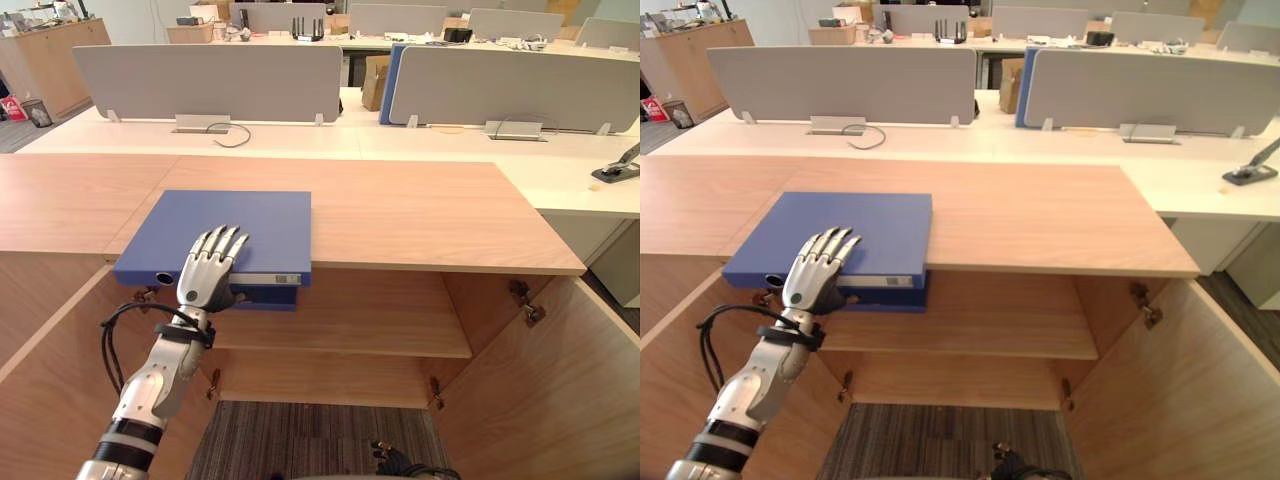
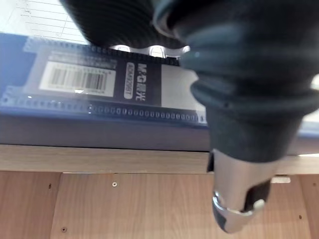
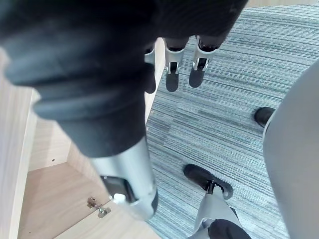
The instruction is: Walk over to the cabinet, pick up the folder, carry it to the office cabinet, place the folder inside the office cabinet, then close the office cabinet door
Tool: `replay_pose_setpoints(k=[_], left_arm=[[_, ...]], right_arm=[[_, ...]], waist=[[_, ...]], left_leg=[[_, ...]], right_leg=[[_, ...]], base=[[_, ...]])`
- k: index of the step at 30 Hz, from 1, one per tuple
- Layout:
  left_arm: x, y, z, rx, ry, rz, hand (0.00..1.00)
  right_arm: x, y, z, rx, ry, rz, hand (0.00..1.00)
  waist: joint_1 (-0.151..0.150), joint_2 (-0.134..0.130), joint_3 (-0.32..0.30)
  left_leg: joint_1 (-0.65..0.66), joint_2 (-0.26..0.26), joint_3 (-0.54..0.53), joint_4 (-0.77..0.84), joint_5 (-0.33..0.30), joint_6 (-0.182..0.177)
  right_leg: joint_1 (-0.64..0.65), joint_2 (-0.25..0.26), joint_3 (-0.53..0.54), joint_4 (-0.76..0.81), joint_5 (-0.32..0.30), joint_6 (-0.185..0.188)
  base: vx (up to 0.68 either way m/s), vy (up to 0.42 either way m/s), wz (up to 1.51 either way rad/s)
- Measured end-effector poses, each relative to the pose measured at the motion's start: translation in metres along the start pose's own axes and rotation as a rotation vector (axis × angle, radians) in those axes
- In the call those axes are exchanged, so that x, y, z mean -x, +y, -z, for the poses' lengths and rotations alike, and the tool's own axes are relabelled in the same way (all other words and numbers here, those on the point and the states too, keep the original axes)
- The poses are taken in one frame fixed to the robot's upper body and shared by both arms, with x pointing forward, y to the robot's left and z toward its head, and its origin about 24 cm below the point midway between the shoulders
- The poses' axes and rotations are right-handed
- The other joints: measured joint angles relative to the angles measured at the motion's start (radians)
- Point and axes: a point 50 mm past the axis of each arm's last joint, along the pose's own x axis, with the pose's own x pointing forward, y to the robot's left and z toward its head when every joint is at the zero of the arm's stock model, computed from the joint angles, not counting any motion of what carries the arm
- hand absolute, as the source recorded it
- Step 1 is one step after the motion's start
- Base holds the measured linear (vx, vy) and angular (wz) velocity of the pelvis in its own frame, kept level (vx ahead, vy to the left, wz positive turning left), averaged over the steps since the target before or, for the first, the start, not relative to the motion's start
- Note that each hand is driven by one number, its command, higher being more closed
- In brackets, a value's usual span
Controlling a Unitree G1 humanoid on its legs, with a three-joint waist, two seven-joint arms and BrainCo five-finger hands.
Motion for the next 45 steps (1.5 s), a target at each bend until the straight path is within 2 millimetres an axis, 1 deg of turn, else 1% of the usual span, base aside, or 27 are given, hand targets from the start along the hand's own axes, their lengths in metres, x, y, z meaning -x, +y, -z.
replay_pose_setpoints(k=[3,5,8,18,20,22,23,25,26,27,28,29,32,35,37,38,40,41,42,44,45], left_arm=[[-0.003,-0.001,0.003,-0.015,0.011,0.008,1.00],[-0.009,0.001,0.004,-0.019,0.009,-0.007,1.00],[-0.011,0.001,0.006,-0.028,0.021,-0.011,1.00],[-0.019,0.006,0.002,-0.060,0.001,-0.047,1.00],[-0.017,0.010,-0.006,-0.049,-0.017,-0.065,1.00],[-0.008,0.020,-0.030,0.000,-0.098,-0.081,1.00],[-0.004,0.022,-0.037,0.022,-0.124,-0.084,1.00],[0.011,0.033,-0.071,0.182,-0.227,-0.110,1.00],[0.015,0.038,-0.078,0.237,-0.243,-0.123,1.00],[0.020,0.049,-0.091,0.365,-0.262,-0.159,1.00],[0.021,0.054,-0.096,0.440,-0.265,-0.175,1.00],[0.026,0.067,-0.108,0.631,-0.271,-0.212,1.00],[0.029,0.075,-0.117,0.804,-0.281,-0.218,1.00],[0.030,0.082,-0.119,0.946,-0.282,-0.213,1.00],[0.031,0.087,-0.119,1.086,-0.275,-0.214,1.00],[0.031,0.088,-0.119,1.124,-0.270,-0.219,1.00],[0.032,0.091,-0.116,1.316,-0.241,-0.231,1.00],[0.033,0.091,-0.115,1.353,-0.236,-0.229,1.00],[0.034,0.090,-0.115,1.447,-0.231,-0.215,1.00],[0.034,0.089,-0.115,1.542,-0.230,-0.197,1.00],[0.034,0.089,-0.115,1.615,-0.235,-0.186,1.00]], right_arm=[[0.000,0.000,-0.001,0.001,-0.002,0.001,0.00],[0.000,-0.001,0.000,0.001,-0.002,0.002,0.00],[0.000,-0.001,0.000,0.002,-0.002,0.003,0.00],[0.000,-0.001,-0.001,0.024,-0.002,-0.003,0.00],[0.000,-0.001,-0.001,0.022,-0.002,-0.002,0.00],[0.000,-0.002,0.000,0.017,0.001,0.000,0.00],[0.000,-0.002,0.001,0.013,0.002,0.002,0.00],[0.001,-0.005,0.004,-0.023,0.011,0.017,0.00],[0.001,-0.006,0.005,-0.032,0.014,0.021,0.00],[0.001,-0.007,0.007,-0.046,0.021,0.026,0.00],[0.001,-0.007,0.007,-0.049,0.024,0.027,0.00],[0.002,-0.008,0.011,-0.058,0.037,0.028,0.00],[0.002,-0.008,0.012,-0.059,0.043,0.027,0.00],[0.003,-0.009,0.017,-0.092,0.056,0.038,0.00],[0.004,-0.010,0.019,-0.116,0.063,0.044,0.00],[0.004,-0.011,0.019,-0.125,0.065,0.047,0.00],[0.004,-0.012,0.021,-0.135,0.070,0.052,0.00],[0.004,-0.012,0.020,-0.135,0.069,0.052,0.00],[0.004,-0.012,0.020,-0.139,0.064,0.055,0.00],[0.005,-0.012,0.021,-0.145,0.063,0.057,0.00],[0.005,-0.013,0.021,-0.162,0.061,0.064,0.00]], waist=[[-0.008,0.000,0.000],[-0.010,0.000,0.000],[-0.014,0.005,0.000],[-0.024,0.009,-0.008],[-0.024,0.008,-0.009],[-0.021,0.010,-0.007],[-0.019,0.010,-0.007],[-0.011,0.013,-0.007],[-0.010,0.014,-0.007],[-0.008,0.015,-0.008],[-0.007,0.016,-0.009],[-0.004,0.019,-0.012],[-0.001,0.020,-0.016],[0.013,0.020,-0.017],[0.021,0.018,-0.016],[0.022,0.018,-0.015],[0.025,0.017,-0.015],[0.026,0.016,-0.014],[0.029,0.014,-0.012],[0.032,0.013,-0.012],[0.032,0.012,-0.013]], left_leg=[[0.002,0.000,0.002,0.000,0.000,0.000],[0.005,0.000,0.002,0.000,0.000,0.000],[0.013,0.001,0.007,0.000,-0.003,-0.003],[0.017,-0.001,0.005,0.000,-0.003,-0.003],[0.017,-0.002,0.003,0.001,-0.003,-0.003],[0.017,-0.005,-0.001,0.003,-0.003,-0.002],[0.017,-0.005,-0.002,0.003,-0.003,-0.002],[0.014,-0.007,-0.006,0.004,-0.003,-0.001],[0.013,-0.007,-0.006,0.004,-0.003,-0.001],[0.012,-0.007,-0.007,0.004,-0.003,-0.001],[0.011,-0.006,-0.008,0.004,-0.003,-0.001],[0.006,-0.006,-0.011,0.004,-0.002,0.000],[-0.006,-0.005,-0.020,0.004,0.002,0.004],[-0.010,-0.009,-0.027,0.004,0.003,0.005],[-0.023,-0.014,-0.042,0.004,0.007,0.008],[-0.025,-0.017,-0.048,0.004,0.008,0.009],[-0.035,-0.022,-0.059,0.004,0.011,0.010],[-0.037,-0.022,-0.059,0.004,0.011,0.010],[-0.040,-0.023,-0.061,0.004,0.012,0.011],[-0.044,-0.024,-0.063,0.004,0.012,0.011],[-0.054,-0.024,-0.066,0.004,0.012,0.010]], right_leg=[[0.002,0.000,0.001,0.000,0.000,0.000],[0.005,-0.001,0.001,0.000,0.000,0.000],[0.010,-0.001,0.007,0.000,0.000,0.000],[0.015,-0.003,0.005,-0.001,0.000,0.000],[0.015,-0.003,0.004,-0.001,0.000,0.000],[0.018,-0.005,0.000,-0.001,0.000,0.000],[0.019,-0.005,-0.001,-0.001,0.000,0.000],[0.020,-0.007,-0.004,0.000,0.000,0.000],[0.020,-0.007,-0.004,0.001,0.000,0.000],[0.019,-0.006,-0.004,0.002,0.000,0.000],[0.018,-0.006,-0.004,0.002,0.000,0.000],[0.013,-0.004,-0.004,0.005,0.000,0.000],[0.003,-0.002,-0.014,0.010,0.000,0.000],[0.004,-0.004,-0.022,0.011,0.000,0.000],[0.000,-0.005,-0.038,0.012,-0.001,0.000],[0.000,-0.006,-0.046,0.012,-0.001,0.001],[-0.003,-0.009,-0.055,0.015,-0.003,0.003],[-0.005,-0.009,-0.056,0.016,-0.003,0.003],[-0.007,-0.010,-0.059,0.017,-0.003,0.003],[-0.010,-0.010,-0.065,0.018,-0.003,0.004],[-0.018,-0.010,-0.070,0.019,-0.003,0.004]], base=[[0.00,0.000,0.00],[-0.02,0.010,-0.02],[-0.03,0.016,-0.05],[-0.01,0.004,0.00],[0.00,0.000,0.00],[0.00,0.000,0.04],[0.00,0.008,0.06],[-0.01,0.019,0.05],[0.00,0.000,0.00],[0.00,0.000,0.00],[0.00,0.004,0.03],[0.00,0.000,0.04],[-0.02,0.010,0.09],[-0.03,0.023,0.10],[-0.03,0.030,0.23],[-0.03,0.030,0.29],[-0.02,0.038,0.20],[-0.02,0.041,0.09],[-0.03,0.039,0.05],[-0.03,0.034,0.05],[-0.03,0.027,0.10]])
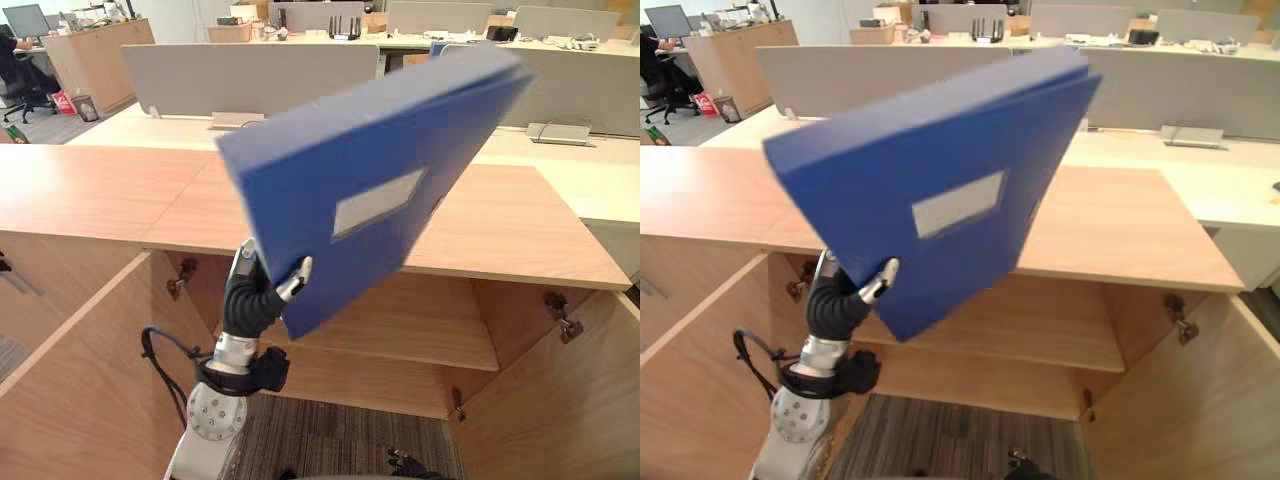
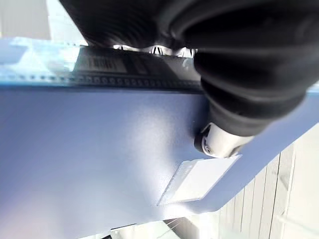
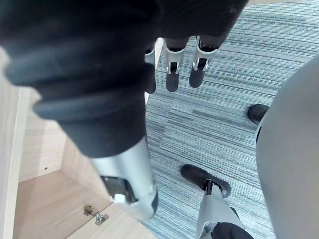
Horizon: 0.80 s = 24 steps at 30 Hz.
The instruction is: Walk over to the cabinet, pick up the folder, carry it to the office cabinet, place the folder inside the office cabinet, then close the office cabinet door
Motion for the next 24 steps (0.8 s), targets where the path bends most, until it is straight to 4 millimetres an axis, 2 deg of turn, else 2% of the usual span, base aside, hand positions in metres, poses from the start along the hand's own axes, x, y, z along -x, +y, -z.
replay_pose_setpoints(k=[1,6,14,16,17,20,22,24], left_arm=[[0.000,-0.001,-0.001,0.092,0.000,0.001,1.00],[-0.002,-0.004,-0.002,0.317,0.004,-0.006,1.00],[0.002,-0.025,0.002,0.531,0.063,0.114,1.00],[0.005,-0.027,0.005,0.570,0.091,0.153,1.00],[0.006,-0.027,0.007,0.583,0.106,0.162,1.00],[0.014,-0.022,0.020,0.618,0.191,0.149,1.00],[0.029,-0.013,0.032,0.629,0.281,0.097,1.00],[0.040,-0.005,0.039,0.617,0.339,0.055,1.00]], right_arm=[[0.000,-0.001,0.000,-0.008,-0.001,0.004,0.00],[0.000,0.000,-0.001,-0.012,-0.007,0.005,0.00],[0.000,0.001,-0.002,-0.047,-0.012,-0.002,0.00],[0.000,0.006,-0.009,-0.054,-0.035,-0.022,0.00],[-0.001,0.007,-0.015,-0.075,-0.059,-0.029,0.00],[0.003,0.007,-0.060,-0.180,-0.256,-0.040,0.00],[0.017,-0.004,-0.102,-0.239,-0.473,-0.028,0.00],[0.033,-0.014,-0.125,-0.280,-0.618,-0.014,0.00]], waist=[[0.001,0.002,0.000],[0.011,-0.007,0.003],[0.014,-0.010,-0.003],[0.014,-0.010,-0.010],[0.013,-0.009,-0.011],[0.005,-0.007,-0.014],[-0.016,-0.008,-0.013],[-0.024,-0.009,-0.013]], left_leg=[[-0.011,0.000,-0.002,0.000,0.003,0.001],[-0.019,0.000,-0.001,0.000,0.008,0.005],[-0.023,0.001,0.000,0.000,0.008,0.005],[-0.025,0.007,0.012,0.000,0.008,0.005],[-0.027,0.011,0.020,0.000,0.008,0.005],[-0.036,0.027,0.056,0.000,0.009,0.004],[-0.036,0.031,0.071,0.001,0.008,0.003],[-0.035,0.031,0.073,0.001,0.008,0.003]], right_leg=[[-0.012,0.001,-0.004,0.002,0.000,0.000],[-0.016,0.001,-0.004,0.001,0.000,0.000],[-0.022,0.002,-0.002,0.000,0.000,0.000],[-0.033,0.005,0.015,0.001,0.001,-0.001],[-0.041,0.007,0.026,0.003,0.001,-0.002],[-0.074,0.014,0.065,0.011,0.009,-0.007],[-0.084,0.017,0.082,0.012,0.014,-0.008],[-0.086,0.016,0.083,0.016,0.014,-0.008]], base=[[-0.03,0.027,0.10],[0.00,0.005,0.01],[-0.02,0.007,-0.01],[-0.03,0.013,-0.16],[-0.03,0.007,-0.27],[-0.03,0.006,-0.40],[-0.03,0.002,-0.25],[-0.01,0.000,-0.04]])
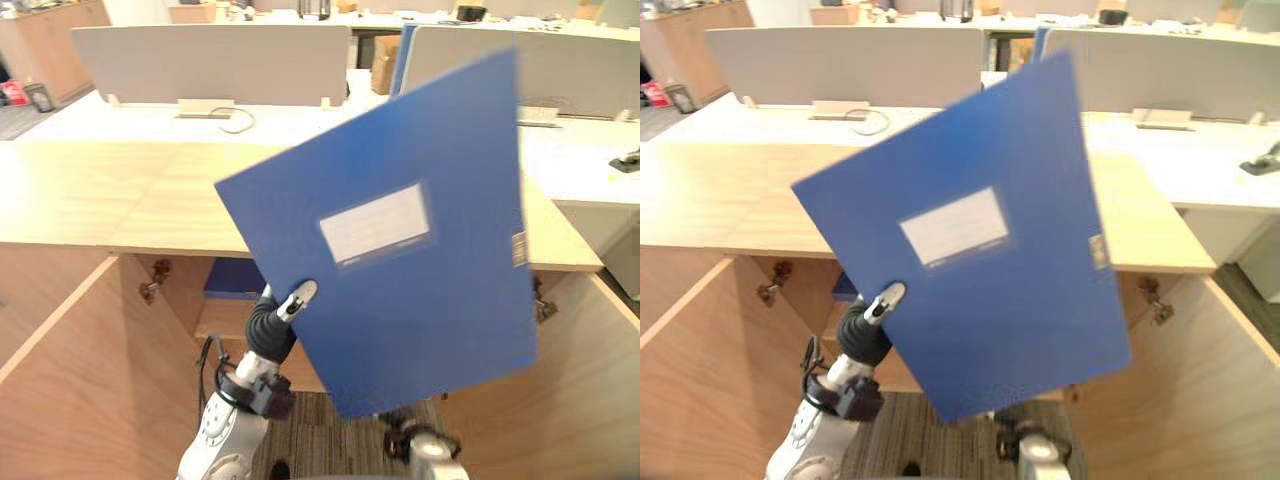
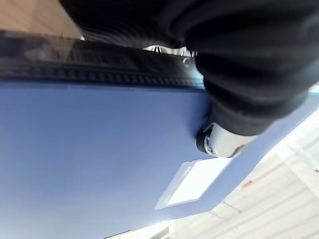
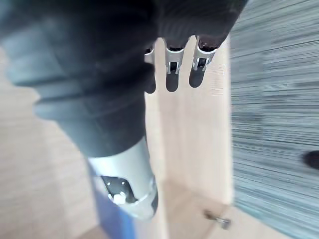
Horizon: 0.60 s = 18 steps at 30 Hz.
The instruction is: Walk over to the cabinet, pick up the folder, carry it to the office cabinet, place the folder inside the office cabinet, then close the office cabinet door
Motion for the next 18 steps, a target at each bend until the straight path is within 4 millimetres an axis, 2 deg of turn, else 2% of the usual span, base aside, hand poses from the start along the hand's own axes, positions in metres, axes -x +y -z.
replay_pose_setpoints(k=[1,4,7,13,18], left_arm=[[0.007,0.006,0.001,0.007,0.015,-0.037,1.00],[0.021,0.016,0.001,0.003,0.033,-0.112,1.00],[0.029,0.021,-0.001,0.011,0.032,-0.154,1.00],[0.032,0.017,-0.006,0.041,-0.018,-0.164,1.00],[0.036,0.021,-0.008,0.045,-0.047,-0.200,1.00]], right_arm=[[0.003,-0.002,-0.020,-0.032,-0.104,0.004,0.00],[0.017,-0.003,-0.064,-0.089,-0.338,0.007,0.00],[0.032,-0.003,-0.093,-0.118,-0.496,0.017,0.00],[0.054,-0.006,-0.118,-0.133,-0.641,0.075,0.00],[0.069,-0.011,-0.137,-0.055,-0.744,0.143,0.00]], waist=[[-0.004,-0.001,0.000],[-0.009,-0.001,0.001],[-0.010,-0.001,0.001],[-0.015,-0.001,-0.005],[-0.014,-0.004,-0.023]], left_leg=[[0.000,0.000,0.001,0.000,0.000,0.000],[0.003,0.001,0.003,0.000,-0.001,0.000],[0.010,0.004,0.012,0.000,-0.003,-0.001],[0.016,0.007,0.020,0.000,-0.009,-0.006],[0.015,0.007,0.020,0.000,-0.010,-0.004]], right_leg=[[0.000,0.000,0.000,0.001,0.000,0.000],[0.000,0.000,0.000,0.003,0.000,0.000],[0.001,0.003,0.006,0.003,-0.001,0.000],[0.001,0.007,0.016,0.001,-0.001,0.001],[0.002,0.007,0.018,-0.001,0.000,0.001]], base=[[0.00,0.000,0.00],[-0.01,0.002,0.00],[-0.04,0.006,-0.07],[-0.02,0.002,-0.06],[0.00,-0.001,-0.01]])
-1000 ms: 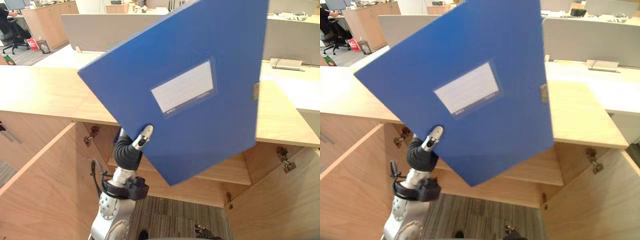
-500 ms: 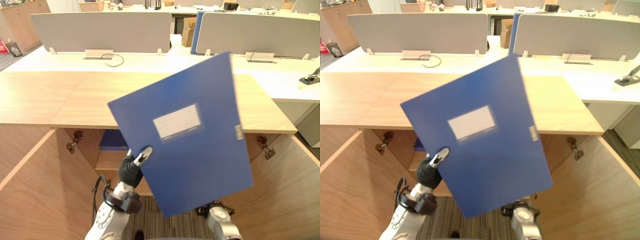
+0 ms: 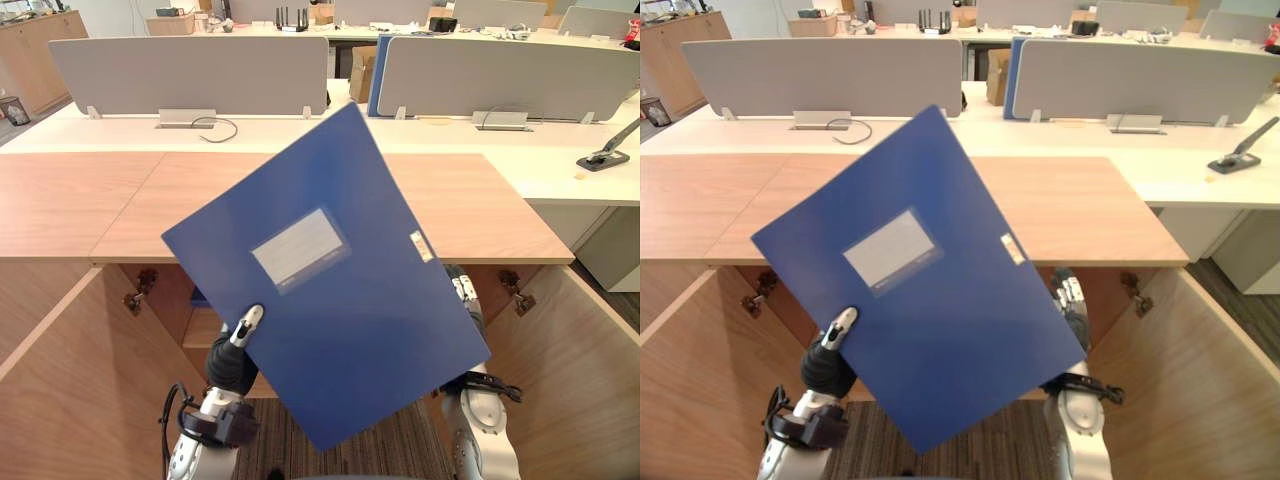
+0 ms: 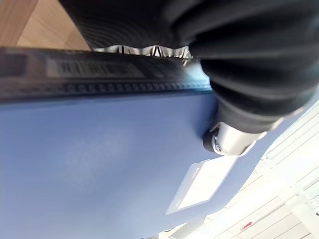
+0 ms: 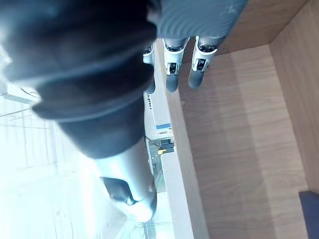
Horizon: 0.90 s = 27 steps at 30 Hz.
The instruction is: Walk over to the cabinet, pick up the folder, carry it to the office cabinet, place the folder inside the office cabinet, then close the office cabinet door
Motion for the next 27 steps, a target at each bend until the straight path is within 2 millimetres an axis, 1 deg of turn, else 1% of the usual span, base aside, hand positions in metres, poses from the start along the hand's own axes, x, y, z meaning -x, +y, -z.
replay_pose_setpoints(k=[3,8,12,16,17,20,23,27], left_arm=[[0.002,0.005,-0.003,-0.013,-0.014,-0.029,1.00],[0.002,0.007,-0.005,-0.023,-0.025,-0.041,1.00],[0.003,0.014,-0.012,-0.101,-0.035,-0.064,1.00],[0.006,0.025,-0.024,-0.188,-0.061,-0.106,1.00],[0.007,0.029,-0.030,-0.216,-0.077,-0.124,1.00],[0.009,0.038,-0.044,-0.309,-0.114,-0.169,1.00],[0.011,0.044,-0.054,-0.398,-0.138,-0.204,1.00],[0.014,0.050,-0.066,-0.473,-0.166,-0.239,1.00]], right_arm=[[-0.001,0.000,-0.013,0.035,-0.060,0.007,0.00],[-0.002,-0.001,-0.021,0.078,-0.095,0.020,0.00],[-0.008,-0.006,-0.027,0.113,-0.127,0.044,0.00],[-0.017,-0.008,-0.034,0.126,-0.167,0.054,0.00],[-0.020,-0.010,-0.034,0.129,-0.168,0.057,0.00],[-0.028,-0.014,-0.025,0.147,-0.126,0.040,0.00],[-0.033,-0.019,-0.013,0.089,-0.069,0.031,0.00],[-0.039,-0.022,-0.012,0.076,-0.061,0.003,0.00]], waist=[[0.001,0.002,-0.006],[0.001,0.003,-0.008],[-0.001,0.003,-0.010],[-0.001,0.003,-0.011],[-0.001,0.003,-0.011],[-0.001,0.003,-0.012],[-0.001,0.002,-0.012],[0.002,0.001,-0.011]], left_leg=[[0.000,0.000,0.000,0.000,-0.002,0.000],[0.000,-0.002,-0.006,0.000,-0.002,0.000],[0.000,-0.008,-0.022,0.000,0.000,0.001],[0.000,-0.015,-0.031,0.000,0.002,0.004],[0.000,-0.017,-0.033,0.000,0.003,0.005],[-0.004,-0.027,-0.043,0.000,0.006,0.009],[-0.010,-0.033,-0.052,0.000,0.009,0.012],[-0.015,-0.038,-0.055,0.000,0.010,0.014]], right_leg=[[0.001,0.000,-0.001,0.000,0.000,0.000],[0.002,-0.002,-0.005,0.002,-0.001,0.001],[0.009,-0.004,-0.021,0.004,-0.003,0.003],[0.013,-0.010,-0.029,0.004,-0.004,0.005],[0.014,-0.012,-0.032,0.004,-0.005,0.006],[0.014,-0.018,-0.041,0.006,-0.007,0.009],[0.013,-0.024,-0.052,0.007,-0.009,0.012],[0.010,-0.028,-0.053,0.007,-0.010,0.012]], base=[[0.00,0.000,0.00],[-0.01,0.002,0.02],[0.00,0.002,0.10],[-0.01,0.011,0.08],[-0.01,0.013,0.05],[-0.01,0.015,0.10],[-0.01,0.015,0.13],[0.00,0.004,0.02]])
